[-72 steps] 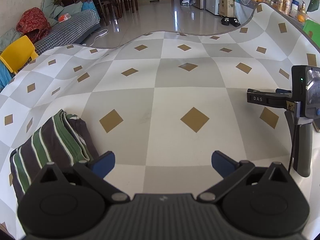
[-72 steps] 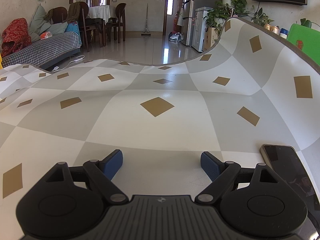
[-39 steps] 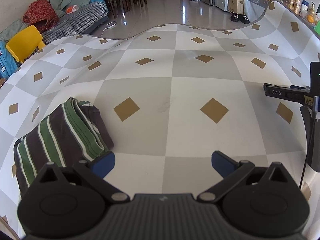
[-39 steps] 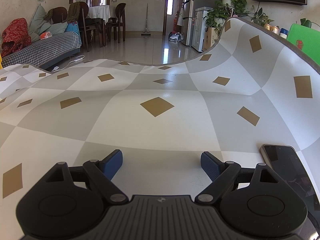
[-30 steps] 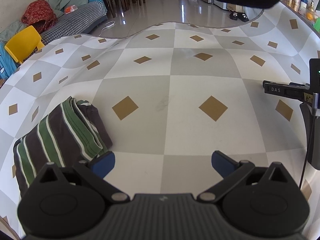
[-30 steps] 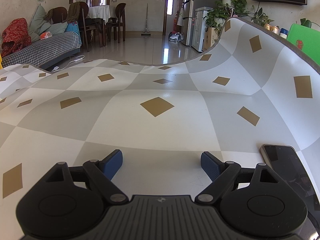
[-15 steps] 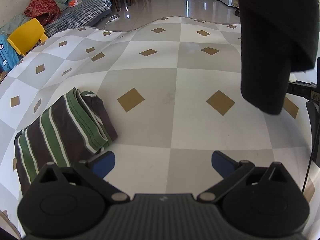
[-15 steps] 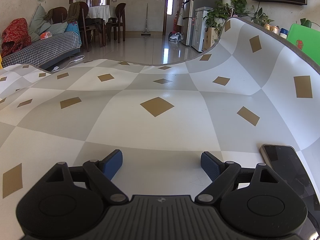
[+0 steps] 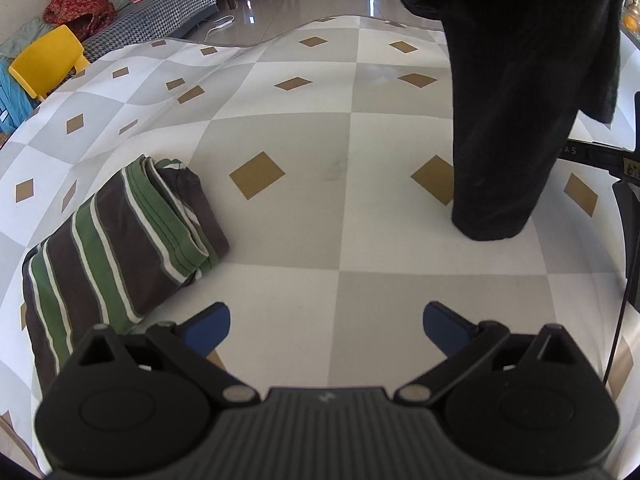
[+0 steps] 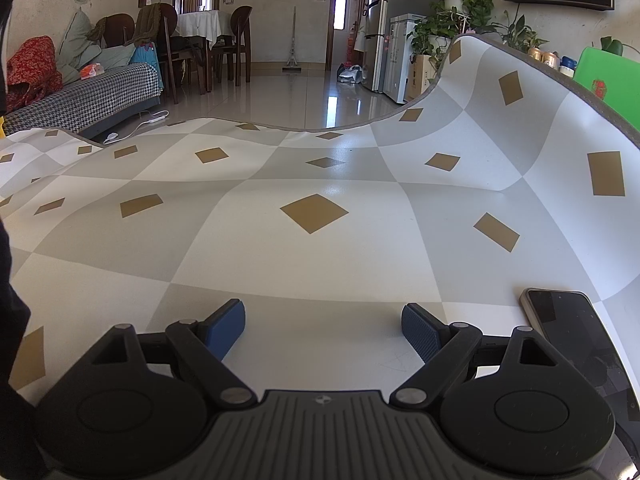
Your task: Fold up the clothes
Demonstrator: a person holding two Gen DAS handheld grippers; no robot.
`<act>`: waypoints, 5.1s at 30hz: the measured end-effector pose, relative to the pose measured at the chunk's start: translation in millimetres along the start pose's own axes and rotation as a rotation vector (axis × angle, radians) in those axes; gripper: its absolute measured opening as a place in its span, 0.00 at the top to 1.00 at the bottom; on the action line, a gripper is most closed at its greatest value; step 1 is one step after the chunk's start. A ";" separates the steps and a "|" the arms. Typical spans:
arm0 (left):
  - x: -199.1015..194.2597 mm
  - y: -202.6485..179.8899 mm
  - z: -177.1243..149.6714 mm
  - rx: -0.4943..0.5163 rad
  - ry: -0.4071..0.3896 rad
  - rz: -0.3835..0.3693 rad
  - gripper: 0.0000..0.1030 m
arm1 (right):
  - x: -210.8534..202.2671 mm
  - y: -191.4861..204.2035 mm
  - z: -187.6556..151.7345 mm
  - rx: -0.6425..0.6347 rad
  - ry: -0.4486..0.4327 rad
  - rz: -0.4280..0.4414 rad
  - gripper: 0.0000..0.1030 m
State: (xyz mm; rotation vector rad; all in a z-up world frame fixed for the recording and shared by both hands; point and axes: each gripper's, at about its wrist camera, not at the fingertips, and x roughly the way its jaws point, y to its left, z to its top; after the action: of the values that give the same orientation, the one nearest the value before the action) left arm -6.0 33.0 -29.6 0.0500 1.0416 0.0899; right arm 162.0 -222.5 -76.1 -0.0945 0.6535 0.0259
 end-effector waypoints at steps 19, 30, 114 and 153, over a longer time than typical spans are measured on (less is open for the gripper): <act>0.6 2.7 -3.7 -0.011 0.013 0.006 0.00 | 0.3 0.2 0.2 0.000 0.000 0.000 0.17; -4.4 8.8 -4.6 -0.034 0.019 -0.003 0.00 | 0.7 0.0 0.3 0.000 0.000 0.000 0.17; -10.2 14.9 -0.3 -0.052 -0.059 0.114 0.00 | 0.3 -0.4 -0.1 0.000 0.000 0.001 0.17; 2.8 -11.4 1.7 -0.016 -0.052 0.083 0.00 | 0.6 -0.3 -0.3 0.000 0.000 0.001 0.17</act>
State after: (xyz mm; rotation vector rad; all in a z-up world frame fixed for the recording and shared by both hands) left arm -2.5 21.9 -32.1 0.0810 0.9872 0.1716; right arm 162.3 -222.8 -76.6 -0.0940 0.6530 0.0267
